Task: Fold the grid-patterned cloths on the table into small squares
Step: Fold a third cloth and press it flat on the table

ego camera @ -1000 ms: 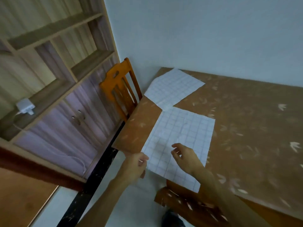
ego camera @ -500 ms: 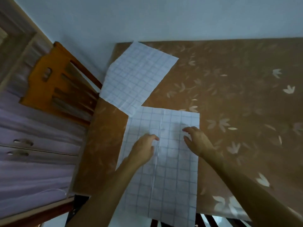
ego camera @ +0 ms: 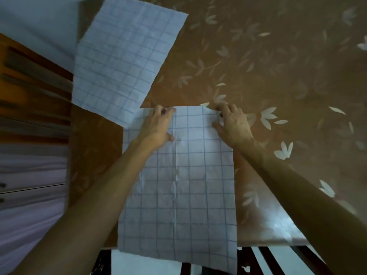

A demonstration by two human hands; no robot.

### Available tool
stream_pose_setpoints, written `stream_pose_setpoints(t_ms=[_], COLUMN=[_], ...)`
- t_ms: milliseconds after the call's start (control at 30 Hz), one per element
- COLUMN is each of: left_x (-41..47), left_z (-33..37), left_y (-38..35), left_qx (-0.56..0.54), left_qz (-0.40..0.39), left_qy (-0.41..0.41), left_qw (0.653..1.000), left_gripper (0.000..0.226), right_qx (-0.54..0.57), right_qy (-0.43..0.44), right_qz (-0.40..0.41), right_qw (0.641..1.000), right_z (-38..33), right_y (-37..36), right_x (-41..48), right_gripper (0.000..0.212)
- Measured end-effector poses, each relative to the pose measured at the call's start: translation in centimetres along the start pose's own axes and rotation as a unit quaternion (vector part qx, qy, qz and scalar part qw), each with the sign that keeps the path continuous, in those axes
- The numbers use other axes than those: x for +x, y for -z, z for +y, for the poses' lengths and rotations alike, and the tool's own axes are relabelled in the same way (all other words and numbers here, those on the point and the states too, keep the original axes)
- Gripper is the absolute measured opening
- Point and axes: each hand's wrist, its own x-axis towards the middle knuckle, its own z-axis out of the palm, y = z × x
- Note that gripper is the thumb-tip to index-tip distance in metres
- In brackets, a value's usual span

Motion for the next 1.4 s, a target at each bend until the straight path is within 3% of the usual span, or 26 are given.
stream_pose_setpoints(t_ms=[200,267,367,433,500,633,833,933,1000,1100,1267,1400], left_x=[-1.5,-3.0,-5.6,-7.3,-9.0,-12.9,-18.8,-21.6,-23.2,-25.5,-30.0,-33.6], left_z=[1.5,1.5,1.0,0.5,-0.1,-1.2,-2.4,-2.8,-2.9,-2.9,-2.4,-1.6], left_y=[0.0,-0.2,0.0,0.7,2.1,6.1,12.3,15.3,17.0,19.2,23.5,25.6], left_qx=[0.006,-0.017,-0.005,-0.028,-0.086,-0.211,-0.382,-0.372,-0.353,-0.302,-0.209,-0.095], left_qz=[-0.018,-0.010,0.023,0.040,0.031,-0.026,0.009,0.041,0.064,0.165,0.305,0.349], left_qy=[-0.004,-0.011,-0.049,-0.071,-0.093,-0.098,-0.155,-0.210,-0.249,-0.266,-0.277,-0.243], left_qw=[1.000,1.000,0.999,0.996,0.991,0.972,0.911,0.903,0.900,0.900,0.887,0.900], left_gripper=[0.080,0.066,0.032,0.025,0.017,0.025,0.035,0.043,0.037,0.009,0.010,0.016], right_qx=[0.044,0.059,0.074,0.088,0.105,0.154,0.215,0.236,0.233,0.205,0.170,0.168], right_qy=[-0.014,-0.012,0.004,0.002,-0.002,-0.009,0.057,0.099,0.119,0.145,0.169,0.198], right_qz=[-0.083,-0.109,-0.093,-0.072,-0.053,-0.051,0.017,0.070,0.091,0.129,0.207,0.258], right_qw=[0.996,0.992,0.993,0.994,0.993,0.987,0.975,0.964,0.961,0.959,0.949,0.931], right_z=[-0.7,-0.8,-1.0,-1.4,-2.2,-5.0,-11.5,-14.9,-16.6,-18.4,-19.6,-20.6], right_y=[1.3,2.0,3.3,4.7,6.3,10.2,16.9,20.0,22.0,24.9,28.4,30.2], right_x=[-1.5,-2.9,-5.1,-6.5,-7.6,-9.9,-15.2,-17.8,-19.2,-21.0,-23.0,-24.0], right_gripper=[0.026,0.023,0.012,0.002,0.008,0.009,0.025,0.031,0.029,0.031,0.020,0.045])
